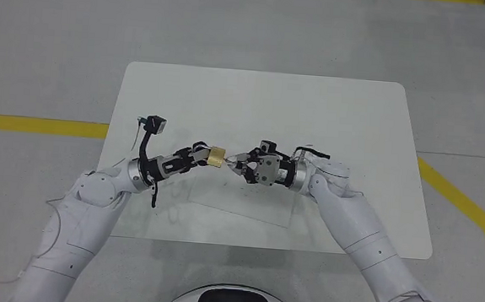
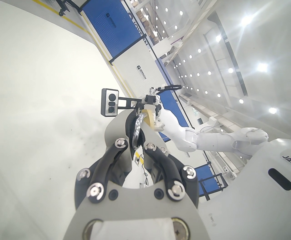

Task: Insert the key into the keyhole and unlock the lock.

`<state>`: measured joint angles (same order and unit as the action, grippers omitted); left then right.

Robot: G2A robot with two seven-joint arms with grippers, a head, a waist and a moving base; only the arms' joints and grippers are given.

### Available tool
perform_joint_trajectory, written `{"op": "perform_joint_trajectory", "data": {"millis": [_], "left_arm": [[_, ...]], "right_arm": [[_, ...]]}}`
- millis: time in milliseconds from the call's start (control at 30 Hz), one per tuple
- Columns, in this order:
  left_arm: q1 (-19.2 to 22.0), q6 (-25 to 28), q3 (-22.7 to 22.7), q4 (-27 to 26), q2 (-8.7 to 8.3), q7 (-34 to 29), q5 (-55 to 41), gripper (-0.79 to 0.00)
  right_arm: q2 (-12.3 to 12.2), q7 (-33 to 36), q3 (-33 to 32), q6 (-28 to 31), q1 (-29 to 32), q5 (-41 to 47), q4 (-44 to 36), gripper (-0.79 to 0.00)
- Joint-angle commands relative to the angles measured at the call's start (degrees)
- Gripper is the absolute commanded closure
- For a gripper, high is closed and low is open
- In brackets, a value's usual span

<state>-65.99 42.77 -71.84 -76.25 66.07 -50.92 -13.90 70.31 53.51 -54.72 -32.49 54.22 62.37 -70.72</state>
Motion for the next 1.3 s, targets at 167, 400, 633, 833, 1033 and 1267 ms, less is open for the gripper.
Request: {"op": "perform_joint_trajectory", "data": {"millis": [167, 400, 633, 833, 1033, 1267], "left_arm": [[0.06, 0.78, 0.0, 0.06, -0.25, 0.23, 0.13, 0.0], [0.11, 0.95, -0.09, 0.18, -0.53, 0.31, -0.32, 0.0], [0.28, 1.3, 0.06, 0.44, -0.74, 0.23, -1.17, 0.0], [0.57, 0.98, 0.29, 0.88, -0.91, -0.54, -2.91, 0.0], [0.96, 0.53, 0.62, 1.49, -1.03, -0.99, -3.74, 0.0], [1.45, -2.95, 1.77, 2.17, -1.31, -4.0, -2.83, 0.0]], "right_arm": [[0.36, 0.54, 0.0, -0.21, -0.93, 1.36, 2.07, 0.0], [0.29, 1.42, -0.91, 0.66, -0.93, 1.39, 1.98, -0.323], [-0.12, 2.34, -0.99, 2.27, -1.19, -2.86, 1.11, -0.785], [-0.12, 2.34, -0.99, 2.27, -1.19, -2.86, 1.11, -0.785], [-0.12, 2.34, -0.99, 2.27, -1.19, -2.86, 1.11, -0.785], [-1.04, -2.4, -5.19, 18.56, 2.87, -9.6, -4.19, -0.785]]}}
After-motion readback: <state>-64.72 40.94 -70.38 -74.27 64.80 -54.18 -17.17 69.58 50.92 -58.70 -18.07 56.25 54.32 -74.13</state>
